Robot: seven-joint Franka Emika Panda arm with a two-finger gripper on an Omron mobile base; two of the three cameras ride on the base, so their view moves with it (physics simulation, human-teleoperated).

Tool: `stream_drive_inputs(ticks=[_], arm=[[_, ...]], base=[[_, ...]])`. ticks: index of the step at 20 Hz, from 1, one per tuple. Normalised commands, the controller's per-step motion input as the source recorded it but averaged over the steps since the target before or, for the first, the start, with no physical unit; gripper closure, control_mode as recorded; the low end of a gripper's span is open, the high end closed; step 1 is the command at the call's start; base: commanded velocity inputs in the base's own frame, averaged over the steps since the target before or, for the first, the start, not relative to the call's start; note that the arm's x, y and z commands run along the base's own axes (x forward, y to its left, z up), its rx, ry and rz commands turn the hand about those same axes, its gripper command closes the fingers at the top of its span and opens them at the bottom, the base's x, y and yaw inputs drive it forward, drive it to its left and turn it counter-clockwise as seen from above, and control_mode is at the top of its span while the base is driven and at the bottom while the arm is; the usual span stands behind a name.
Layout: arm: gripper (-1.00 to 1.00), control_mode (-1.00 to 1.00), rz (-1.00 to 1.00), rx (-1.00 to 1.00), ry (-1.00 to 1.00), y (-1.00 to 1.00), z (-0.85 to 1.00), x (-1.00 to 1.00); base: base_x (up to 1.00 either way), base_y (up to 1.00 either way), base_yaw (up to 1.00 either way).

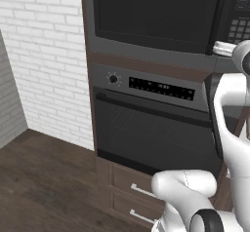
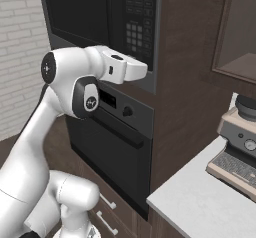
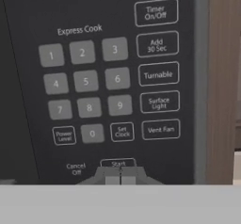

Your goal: Pick the broccoli from the sink and place it in the bowl. Then pick the bowl and place it in the microwave. Then close the microwave door and press the start button.

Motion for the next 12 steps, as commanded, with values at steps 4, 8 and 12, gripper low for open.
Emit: stream_drive_inputs(ticks=[4, 8, 12], arm=[[1.0, -1.0, 0.01, 0.01, 0.0, 0.0, -0.11, 0.0], [1.0, -1.0, 0.01, 0.06, 0.0, 0.0, -0.3, 0.01], [1.0, -1.0, 0.0, 0.01, 0.0, 0.0, -0.03, 0.14]], base=[[0.0, 0.0, 0.0], [0.0, 0.0, 0.0], [0.0, 0.0, 0.0]])
